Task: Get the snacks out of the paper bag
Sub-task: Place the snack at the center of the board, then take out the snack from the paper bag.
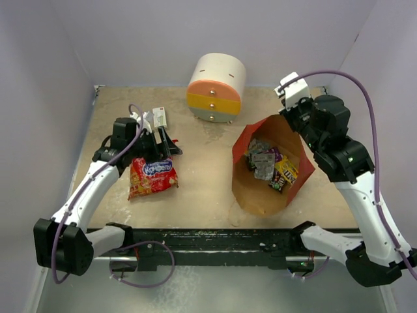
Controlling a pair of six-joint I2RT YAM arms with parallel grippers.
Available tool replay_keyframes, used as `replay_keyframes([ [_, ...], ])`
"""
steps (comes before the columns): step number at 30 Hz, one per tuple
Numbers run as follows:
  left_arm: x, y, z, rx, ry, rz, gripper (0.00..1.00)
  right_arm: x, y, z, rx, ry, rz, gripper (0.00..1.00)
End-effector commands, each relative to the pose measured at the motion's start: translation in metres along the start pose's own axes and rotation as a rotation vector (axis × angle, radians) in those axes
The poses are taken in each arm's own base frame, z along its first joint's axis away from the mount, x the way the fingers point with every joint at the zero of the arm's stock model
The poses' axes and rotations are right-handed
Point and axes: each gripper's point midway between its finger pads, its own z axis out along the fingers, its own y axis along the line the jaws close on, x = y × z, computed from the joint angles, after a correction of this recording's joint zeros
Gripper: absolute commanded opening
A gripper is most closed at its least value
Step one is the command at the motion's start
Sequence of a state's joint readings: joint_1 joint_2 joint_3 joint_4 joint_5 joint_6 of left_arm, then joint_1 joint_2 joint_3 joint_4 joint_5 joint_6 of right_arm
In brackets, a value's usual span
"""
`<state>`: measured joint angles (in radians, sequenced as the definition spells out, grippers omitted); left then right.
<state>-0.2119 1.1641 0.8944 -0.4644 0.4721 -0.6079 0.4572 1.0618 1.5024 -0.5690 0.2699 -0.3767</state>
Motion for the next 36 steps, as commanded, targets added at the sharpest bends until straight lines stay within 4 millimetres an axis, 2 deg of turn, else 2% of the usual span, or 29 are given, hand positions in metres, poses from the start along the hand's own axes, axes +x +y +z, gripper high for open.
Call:
replay_keyframes([
  [1, -0.008, -0.042, -0.017, 0.169, -0.013, 0.020, 0.87, -0.037, -0.051, -0.015, 0.190, -0.121, -0.196, 0.00],
  [6, -0.010, -0.059, -0.028, 0.229, -0.021, 0.022, 0.90, -0.034, -0.077, -0.004, 0.282, -0.110, -0.306, 0.00],
  [11, -0.008, -0.069, -0.049, 0.230, -0.024, 0.050, 0.92, -0.054, -0.091, 0.001, 0.327, -0.130, -0.409, 0.00],
  [15, -0.004, -0.075, -0.065, 0.234, -0.033, 0.071, 0.92, -0.071, -0.095, 0.007, 0.318, -0.147, -0.452, 0.00],
  [18, 0.001, -0.077, -0.072, 0.235, -0.028, 0.075, 0.93, -0.074, -0.092, 0.010, 0.289, -0.147, -0.462, 0.00],
  [21, 0.004, -0.081, -0.076, 0.254, -0.026, 0.073, 0.93, -0.057, -0.072, 0.018, 0.200, -0.125, -0.447, 0.00],
  [24, 0.002, -0.088, -0.079, 0.284, -0.027, 0.082, 0.93, -0.029, -0.023, 0.023, -0.017, -0.138, -0.378, 0.00],
  [26, 0.001, -0.094, -0.082, 0.307, -0.024, 0.091, 0.92, -0.014, 0.015, 0.016, -0.184, -0.182, -0.377, 0.00],
  [29, 0.000, -0.100, -0.087, 0.337, -0.027, 0.110, 0.89, -0.003, 0.053, -0.006, -0.337, -0.273, -0.335, 0.00],
  [32, 0.002, -0.108, -0.092, 0.380, -0.033, 0.141, 0.89, 0.012, 0.077, -0.015, -0.430, -0.286, -0.271, 0.00],
  [34, 0.004, -0.114, -0.095, 0.402, -0.040, 0.153, 0.89, 0.019, 0.084, -0.016, -0.442, -0.272, -0.198, 0.00],
  [36, 0.007, -0.123, -0.098, 0.427, -0.052, 0.157, 0.88, 0.018, 0.086, -0.016, -0.437, -0.274, -0.112, 0.00],
])
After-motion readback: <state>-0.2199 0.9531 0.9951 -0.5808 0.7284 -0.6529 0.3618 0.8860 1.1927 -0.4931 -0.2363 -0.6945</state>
